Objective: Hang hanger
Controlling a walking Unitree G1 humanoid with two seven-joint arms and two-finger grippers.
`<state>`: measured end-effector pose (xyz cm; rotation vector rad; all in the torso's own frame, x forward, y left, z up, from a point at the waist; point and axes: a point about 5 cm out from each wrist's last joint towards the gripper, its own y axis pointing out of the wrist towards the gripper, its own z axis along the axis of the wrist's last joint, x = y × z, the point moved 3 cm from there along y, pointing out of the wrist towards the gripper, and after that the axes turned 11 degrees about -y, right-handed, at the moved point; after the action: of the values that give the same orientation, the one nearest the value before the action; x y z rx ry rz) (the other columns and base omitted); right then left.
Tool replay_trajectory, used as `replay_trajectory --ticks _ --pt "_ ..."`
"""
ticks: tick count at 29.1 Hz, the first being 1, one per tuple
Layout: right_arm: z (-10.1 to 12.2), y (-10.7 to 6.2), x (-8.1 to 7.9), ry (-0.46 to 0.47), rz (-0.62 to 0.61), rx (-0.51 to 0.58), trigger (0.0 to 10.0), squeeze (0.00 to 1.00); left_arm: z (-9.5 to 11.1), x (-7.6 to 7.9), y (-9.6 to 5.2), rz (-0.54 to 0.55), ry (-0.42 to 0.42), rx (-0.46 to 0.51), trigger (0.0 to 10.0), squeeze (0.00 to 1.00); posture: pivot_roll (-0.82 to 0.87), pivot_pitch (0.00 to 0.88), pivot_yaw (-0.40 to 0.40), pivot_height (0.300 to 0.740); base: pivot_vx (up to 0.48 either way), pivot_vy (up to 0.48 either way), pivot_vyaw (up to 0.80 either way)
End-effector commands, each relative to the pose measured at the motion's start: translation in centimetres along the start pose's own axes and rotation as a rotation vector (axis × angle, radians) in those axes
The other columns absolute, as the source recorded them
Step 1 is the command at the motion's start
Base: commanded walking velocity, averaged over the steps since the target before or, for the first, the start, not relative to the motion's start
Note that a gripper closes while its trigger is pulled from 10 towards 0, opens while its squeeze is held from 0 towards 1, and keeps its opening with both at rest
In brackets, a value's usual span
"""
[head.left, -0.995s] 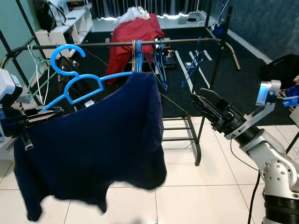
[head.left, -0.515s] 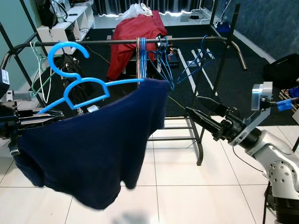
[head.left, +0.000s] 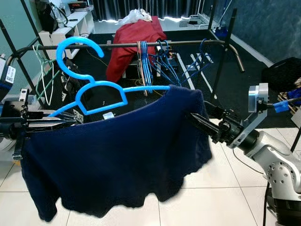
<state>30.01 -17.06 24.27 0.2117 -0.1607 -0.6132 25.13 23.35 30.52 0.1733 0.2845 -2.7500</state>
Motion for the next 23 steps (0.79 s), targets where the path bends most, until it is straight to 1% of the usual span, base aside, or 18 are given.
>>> replay_trajectory --ticks 1,3,9,11,12,13,14,15,17,18,19,20,21,22,23 --pt "0.1 0.2 -0.4 0.006 0.025 -0.002 0.0 0.00 0.6 0.3 0.1 -0.023 0.019 0.012 10.0 0.00 -0.05 0.000 0.027 0.735 0.000 0.000 0.00" --pt "-0.1 0.2 -0.9 0.013 0.049 -0.007 0.0 0.00 0.8 0.3 0.3 -0.033 0.022 0.022 10.0 0.00 -0.05 0.000 0.029 0.735 0.000 0.000 0.00" --pt "-0.2 0.2 -1.0 0.016 0.055 -0.009 0.0 0.00 1.4 -0.1 0.4 -0.013 0.041 0.040 10.0 0.00 -0.05 0.000 0.030 0.735 0.000 0.000 0.00" --pt "-0.2 0.2 -0.8 0.011 0.041 -0.012 0.0 0.00 1.9 -1.3 -0.1 0.071 0.074 0.068 10.0 0.00 -0.05 0.000 0.030 0.735 0.000 0.000 0.00" --pt "-0.2 0.2 -0.8 0.011 0.041 -0.012 0.0 0.00 1.9 -1.3 -0.1 0.071 0.074 0.068 10.0 0.00 -0.05 0.000 0.030 0.735 0.000 0.000 0.00" --pt "-0.1 0.1 -0.6 0.007 0.025 -0.008 0.0 0.00 2.0 -2.1 -0.6 0.121 0.080 0.078 10.0 0.00 -0.05 0.000 0.029 0.735 0.000 0.000 0.00" --pt "0.1 0.0 0.0 -0.001 -0.006 0.002 0.0 0.00 1.7 -2.7 -1.4 0.154 0.076 0.061 10.0 0.00 -0.05 0.000 0.029 0.735 0.000 0.000 0.00" --pt "0.1 0.0 0.0 -0.001 -0.006 0.002 0.0 0.00 1.7 -2.7 -1.4 0.154 0.076 0.061 10.0 0.00 -0.05 0.000 0.029 0.735 0.000 0.000 0.00" --pt "0.8 -0.2 1.1 -0.014 -0.076 0.033 0.0 0.00 0.5 -3.2 -2.9 0.181 0.039 -0.004 10.0 0.00 -0.05 0.000 0.031 0.735 0.000 0.000 0.00" --pt "0.8 -0.2 1.1 -0.014 -0.076 0.033 0.0 0.00 0.5 -3.2 -2.9 0.181 0.039 -0.004 10.0 0.00 -0.05 0.000 0.031 0.735 0.000 0.000 0.00" --pt "1.5 -0.4 2.2 -0.016 -0.137 0.069 0.0 0.00 -0.5 -3.6 -3.8 0.213 0.028 -0.067 10.0 0.00 -0.04 0.000 0.032 0.735 0.000 0.000 0.00" --pt "1.5 -0.4 2.2 -0.016 -0.137 0.069 0.0 0.00 -0.5 -3.6 -3.8 0.213 0.028 -0.067 10.0 0.00 -0.04 0.000 0.032 0.735 0.000 0.000 0.00" --pt "2.5 -0.9 3.4 -0.010 -0.208 0.125 0.0 0.00 -1.6 -4.1 -4.7 0.253 0.013 -0.136 10.0 0.00 -0.04 0.000 0.033 0.735 0.000 0.000 0.00" --pt "2.5 -0.9 3.4 -0.010 -0.208 0.125 0.0 0.00 -1.6 -4.1 -4.7 0.253 0.013 -0.136 10.0 0.00 -0.04 0.000 0.033 0.735 0.000 0.000 0.00" --pt "3.5 -1.3 4.6 0.004 -0.280 0.186 0.0 0.00 -2.4 -4.3 -5.2 0.280 0.000 -0.179 10.0 0.00 -0.04 0.000 0.033 0.735 0.000 0.000 0.00"
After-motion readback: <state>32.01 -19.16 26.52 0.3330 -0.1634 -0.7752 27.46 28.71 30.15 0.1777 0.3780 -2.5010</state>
